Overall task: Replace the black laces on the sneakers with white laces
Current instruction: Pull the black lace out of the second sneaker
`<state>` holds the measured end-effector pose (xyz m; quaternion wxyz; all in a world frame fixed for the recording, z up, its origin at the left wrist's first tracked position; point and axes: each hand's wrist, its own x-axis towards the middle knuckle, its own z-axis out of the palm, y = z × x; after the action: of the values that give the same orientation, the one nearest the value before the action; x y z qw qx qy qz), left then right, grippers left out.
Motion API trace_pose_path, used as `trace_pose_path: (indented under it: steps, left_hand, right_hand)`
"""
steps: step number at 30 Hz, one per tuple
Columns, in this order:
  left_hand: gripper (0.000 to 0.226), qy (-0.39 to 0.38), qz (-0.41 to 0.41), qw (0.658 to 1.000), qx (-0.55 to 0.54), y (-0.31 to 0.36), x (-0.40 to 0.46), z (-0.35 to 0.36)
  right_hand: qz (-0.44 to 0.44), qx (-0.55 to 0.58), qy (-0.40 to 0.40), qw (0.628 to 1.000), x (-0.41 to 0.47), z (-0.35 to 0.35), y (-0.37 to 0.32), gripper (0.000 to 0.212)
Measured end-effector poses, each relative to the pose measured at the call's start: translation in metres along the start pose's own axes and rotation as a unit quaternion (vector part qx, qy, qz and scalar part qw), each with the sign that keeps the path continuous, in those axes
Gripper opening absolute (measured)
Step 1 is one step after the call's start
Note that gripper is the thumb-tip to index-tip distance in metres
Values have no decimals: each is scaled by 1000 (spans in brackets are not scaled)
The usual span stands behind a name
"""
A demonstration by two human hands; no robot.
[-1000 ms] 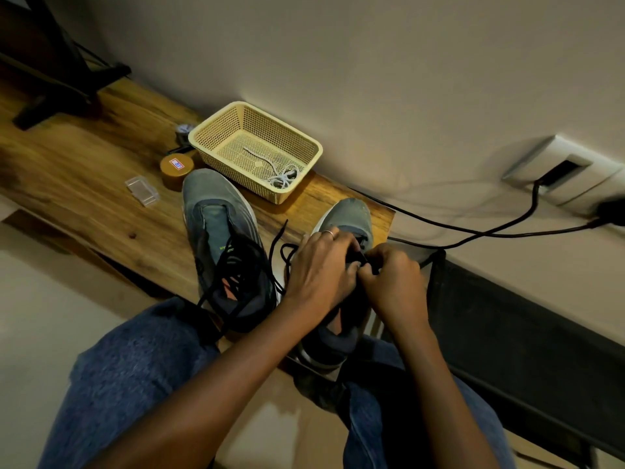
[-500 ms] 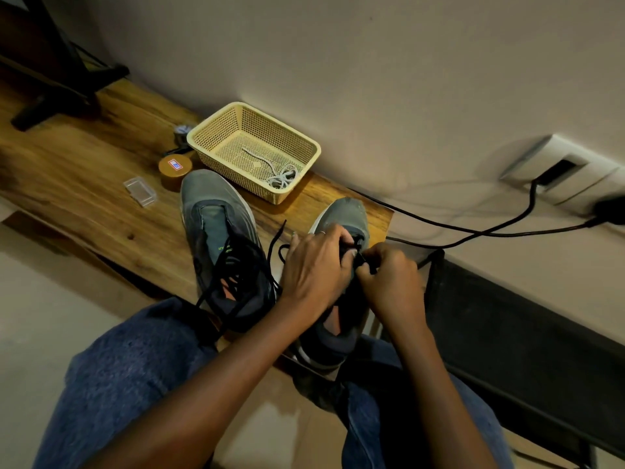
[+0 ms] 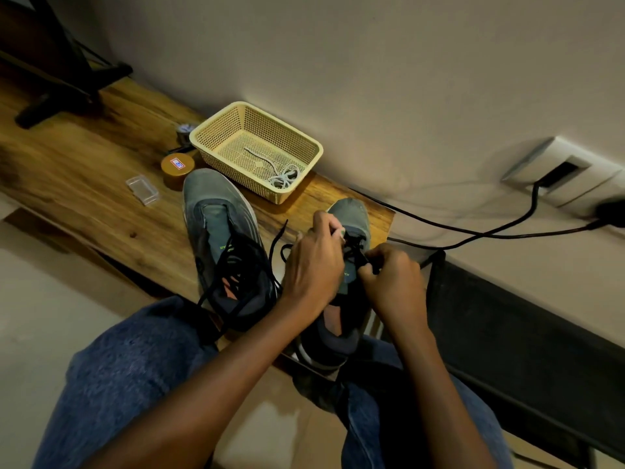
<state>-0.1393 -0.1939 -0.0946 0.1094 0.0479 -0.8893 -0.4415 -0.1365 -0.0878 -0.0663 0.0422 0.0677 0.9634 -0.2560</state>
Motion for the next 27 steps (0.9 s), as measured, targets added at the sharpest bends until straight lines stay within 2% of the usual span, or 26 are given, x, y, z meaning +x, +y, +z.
trace_pose_path:
  steps: [4, 6, 12, 15, 19, 25, 27]
  left_hand:
    - [20, -67, 0, 994, 90, -3, 1, 0]
    - [19, -66, 4, 992, 105, -5, 2, 4]
    - [20, -18, -14, 999, 46, -7, 9, -4]
    - [17, -53, -42, 998, 14, -10, 12, -7]
    - [21, -105, -44, 992, 56, -6, 12, -12]
    - [21, -86, -26, 991, 98, -4, 14, -8]
    - [26, -71, -59, 994, 61, -1, 14, -8]
  right_hand:
    - [-7, -10, -5, 1000, 1, 1, 0, 17]
    - [-8, -14, -2, 1000, 0, 1, 0, 16]
    - [-1, -3, -4, 1000, -1, -1, 0, 17]
    - [4, 4, -8, 1000, 0, -2, 0, 16]
    - [1, 8, -8, 1000, 1, 0, 1, 15]
    - [8, 13, -9, 1000, 1, 1, 1, 18]
    - [11, 18, -8, 1000, 1, 0, 2, 17]
